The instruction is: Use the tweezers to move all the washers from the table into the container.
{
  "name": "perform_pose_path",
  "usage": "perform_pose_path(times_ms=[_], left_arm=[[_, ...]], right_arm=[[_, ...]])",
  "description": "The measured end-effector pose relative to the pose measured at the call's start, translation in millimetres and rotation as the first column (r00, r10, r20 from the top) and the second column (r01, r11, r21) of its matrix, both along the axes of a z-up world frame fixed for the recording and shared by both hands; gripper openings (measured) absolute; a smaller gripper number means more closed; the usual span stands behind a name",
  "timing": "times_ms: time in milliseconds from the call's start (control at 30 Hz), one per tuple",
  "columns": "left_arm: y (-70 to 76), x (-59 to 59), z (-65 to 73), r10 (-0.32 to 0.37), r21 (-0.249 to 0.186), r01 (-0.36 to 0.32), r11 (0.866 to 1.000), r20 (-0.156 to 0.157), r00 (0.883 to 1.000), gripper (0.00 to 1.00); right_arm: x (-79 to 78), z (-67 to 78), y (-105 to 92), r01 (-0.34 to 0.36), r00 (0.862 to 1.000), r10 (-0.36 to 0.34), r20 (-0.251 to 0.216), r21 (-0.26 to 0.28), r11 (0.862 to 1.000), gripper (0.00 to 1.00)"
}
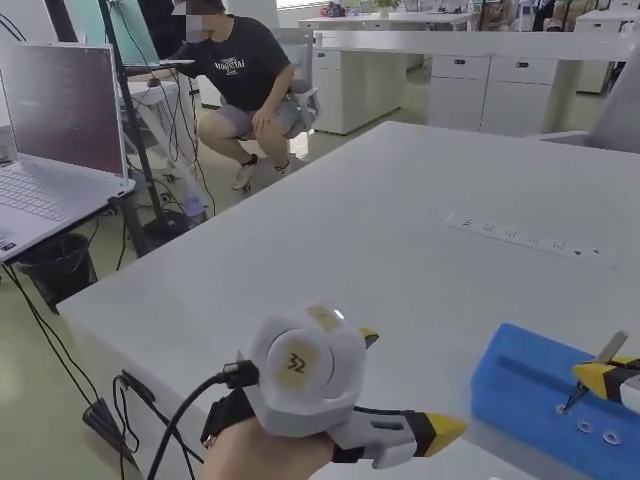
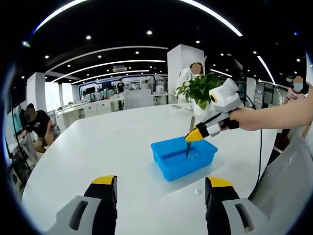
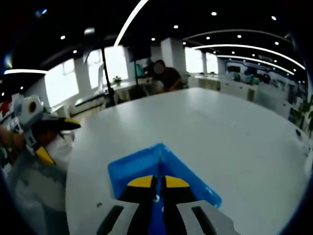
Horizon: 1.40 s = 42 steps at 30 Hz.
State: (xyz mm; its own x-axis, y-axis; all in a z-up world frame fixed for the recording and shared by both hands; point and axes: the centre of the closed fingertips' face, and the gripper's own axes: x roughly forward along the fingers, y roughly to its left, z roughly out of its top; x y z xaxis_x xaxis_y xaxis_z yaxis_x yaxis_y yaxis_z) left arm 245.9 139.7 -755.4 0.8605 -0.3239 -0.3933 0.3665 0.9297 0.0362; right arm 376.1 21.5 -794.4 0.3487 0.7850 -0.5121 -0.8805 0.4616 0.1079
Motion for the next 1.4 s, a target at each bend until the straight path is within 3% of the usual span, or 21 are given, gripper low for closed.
perform_pose_path(times_ms=[433, 1000, 1200, 1400], left_arm=[[0.6, -1.5, -3.6, -0.004, 0.028, 0.004, 1.000, -0.013, 1.000, 0.71], [1.5, -1.5, -3.2, -0.002, 0.021, 0.002, 1.000, -0.012, 1.000, 0.71], [-0.8, -2.6, -3.2, -0.006, 0.024, 0.006, 1.000, -0.015, 1.000, 0.71], [-0.1, -2.2, -3.7, -0.008, 0.022, 0.008, 1.000, -0.016, 1.000, 0.71]], right_arm=[[1.3, -7.5, 1.5, -0.010, 1.000, 0.010, -0.001, -0.027, 1.000, 0.03], [0.3, -11.0, 2.3, -0.024, 1.000, 0.025, 0.017, -0.047, 0.999, 0.04], [-0.7, -0.5, 2.3, -0.019, 0.999, 0.020, 0.030, -0.026, 0.999, 0.04], [-18.2, 26.7, 1.2, -0.042, 0.997, 0.041, 0.068, 0.017, 0.999, 0.04]])
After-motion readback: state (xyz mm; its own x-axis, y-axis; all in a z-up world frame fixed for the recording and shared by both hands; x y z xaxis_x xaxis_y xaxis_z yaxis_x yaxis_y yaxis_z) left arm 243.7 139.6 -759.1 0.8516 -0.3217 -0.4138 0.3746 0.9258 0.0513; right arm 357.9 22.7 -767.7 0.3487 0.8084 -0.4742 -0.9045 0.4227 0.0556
